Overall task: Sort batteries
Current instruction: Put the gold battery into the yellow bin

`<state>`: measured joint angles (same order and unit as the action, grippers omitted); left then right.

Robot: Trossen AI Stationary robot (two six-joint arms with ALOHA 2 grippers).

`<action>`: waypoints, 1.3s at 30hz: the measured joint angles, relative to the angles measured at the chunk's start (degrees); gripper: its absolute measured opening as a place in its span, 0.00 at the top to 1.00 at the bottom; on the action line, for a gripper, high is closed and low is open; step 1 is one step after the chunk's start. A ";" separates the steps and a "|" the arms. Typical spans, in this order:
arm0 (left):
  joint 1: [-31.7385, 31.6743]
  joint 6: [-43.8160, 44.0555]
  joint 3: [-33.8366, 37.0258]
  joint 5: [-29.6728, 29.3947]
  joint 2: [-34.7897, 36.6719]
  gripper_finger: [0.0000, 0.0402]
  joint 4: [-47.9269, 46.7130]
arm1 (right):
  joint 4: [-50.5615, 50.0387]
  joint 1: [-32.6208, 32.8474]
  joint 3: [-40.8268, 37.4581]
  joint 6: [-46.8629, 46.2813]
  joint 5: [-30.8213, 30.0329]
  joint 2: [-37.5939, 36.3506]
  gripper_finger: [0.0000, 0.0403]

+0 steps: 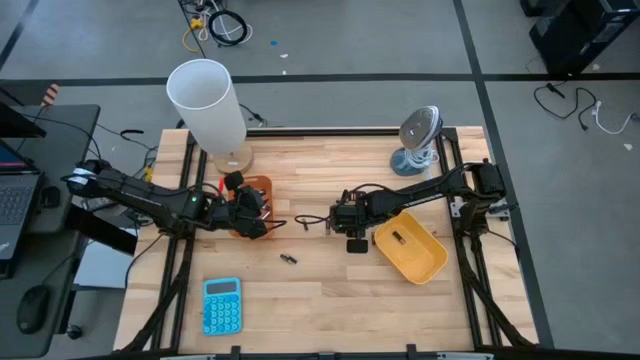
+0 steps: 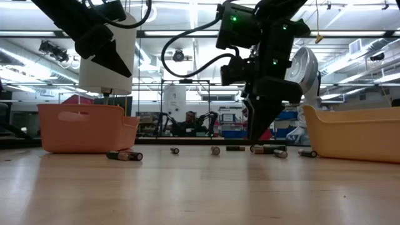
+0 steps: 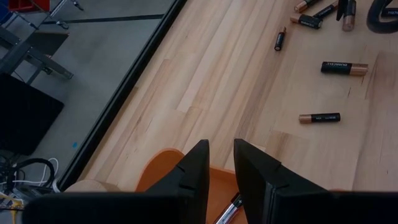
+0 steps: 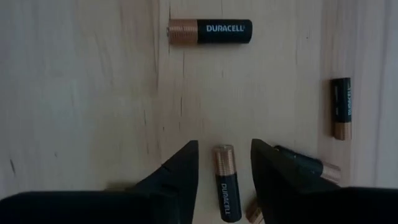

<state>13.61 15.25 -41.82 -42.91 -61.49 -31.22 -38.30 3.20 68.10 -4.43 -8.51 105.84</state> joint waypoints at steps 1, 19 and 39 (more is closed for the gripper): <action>0.00 0.00 0.00 0.02 0.00 0.81 0.00 | 0.08 0.00 0.00 -0.04 -0.10 0.00 0.66; 0.00 0.00 0.00 0.00 0.00 0.81 0.00 | -0.05 -0.07 -0.02 -0.16 -1.44 0.00 0.62; 0.00 0.00 0.00 0.00 0.00 0.81 0.02 | 1.67 -0.40 -3.96 -1.35 -1.51 0.04 0.62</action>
<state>13.60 15.25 -41.82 -42.91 -61.49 -31.20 -36.63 2.80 64.14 -5.78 -10.02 105.89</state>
